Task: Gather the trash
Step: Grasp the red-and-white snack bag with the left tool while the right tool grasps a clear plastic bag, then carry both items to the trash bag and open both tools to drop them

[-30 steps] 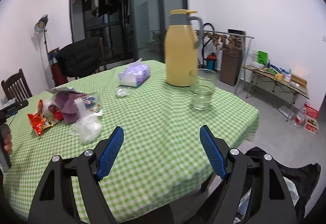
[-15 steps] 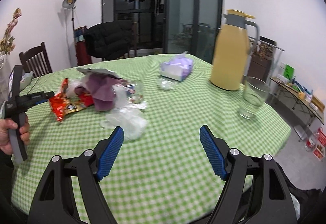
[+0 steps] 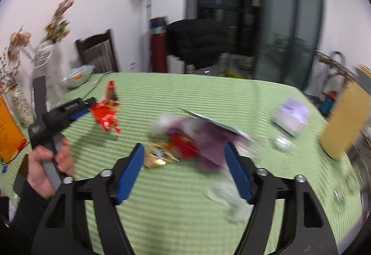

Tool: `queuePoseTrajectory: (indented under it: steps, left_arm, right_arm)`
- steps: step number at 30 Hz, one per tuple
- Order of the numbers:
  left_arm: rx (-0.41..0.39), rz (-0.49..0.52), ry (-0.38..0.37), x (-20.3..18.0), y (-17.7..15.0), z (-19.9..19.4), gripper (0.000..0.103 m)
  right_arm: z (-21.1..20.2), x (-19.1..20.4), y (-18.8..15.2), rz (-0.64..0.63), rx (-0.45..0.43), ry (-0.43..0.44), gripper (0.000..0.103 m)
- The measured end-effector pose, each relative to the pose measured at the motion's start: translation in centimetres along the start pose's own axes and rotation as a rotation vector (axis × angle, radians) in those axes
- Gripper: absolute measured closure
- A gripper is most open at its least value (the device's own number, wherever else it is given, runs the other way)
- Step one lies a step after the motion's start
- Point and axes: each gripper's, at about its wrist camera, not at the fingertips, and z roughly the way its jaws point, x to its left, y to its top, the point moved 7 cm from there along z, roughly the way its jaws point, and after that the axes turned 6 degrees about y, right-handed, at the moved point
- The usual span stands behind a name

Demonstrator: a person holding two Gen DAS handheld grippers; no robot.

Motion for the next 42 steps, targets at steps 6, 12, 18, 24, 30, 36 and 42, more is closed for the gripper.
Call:
queuePoseTrajectory:
  steps: [6, 12, 18, 24, 30, 36, 42]
  left_arm:
    - [-0.010, -0.032, -0.009, 0.6, 0.7, -0.5, 0.069]
    - [-0.008, -0.019, -0.021, 0.2, 1.0, -0.6, 0.069]
    - [-0.041, 0.010, -0.064, -0.7, 1.3, -1.8, 0.069]
    - [-0.054, 0.046, -0.071, -1.5, 1.1, -2.2, 0.069]
    - [-0.077, 0.063, -0.070, -1.7, 1.1, -2.3, 0.069]
    - [-0.084, 0.107, -0.075, -2.5, 0.6, -2.4, 0.069]
    - [-0.095, 0.157, -0.085, -3.4, 0.3, -2.6, 0.069]
  right_arm:
    - [10.4, 2.7, 2.5, -0.018, 0.191, 0.040, 0.061]
    - [17.1, 1.2, 1.7, 0.014, 0.257, -0.060, 0.063]
    - [20.2, -0.9, 0.5, 0.023, 0.289, -0.143, 0.067]
    - [18.9, 0.0, 0.6, -0.043, 0.259, -0.158, 0.098]
    - [11.1, 0.9, 3.3, -0.104, 0.084, -0.154, 0.099]
    - [2.0, -0.1, 4.7, -0.116, -0.061, -0.161, 0.099]
    - [-6.0, -3.5, 2.5, -0.101, -0.149, -0.213, 0.099]
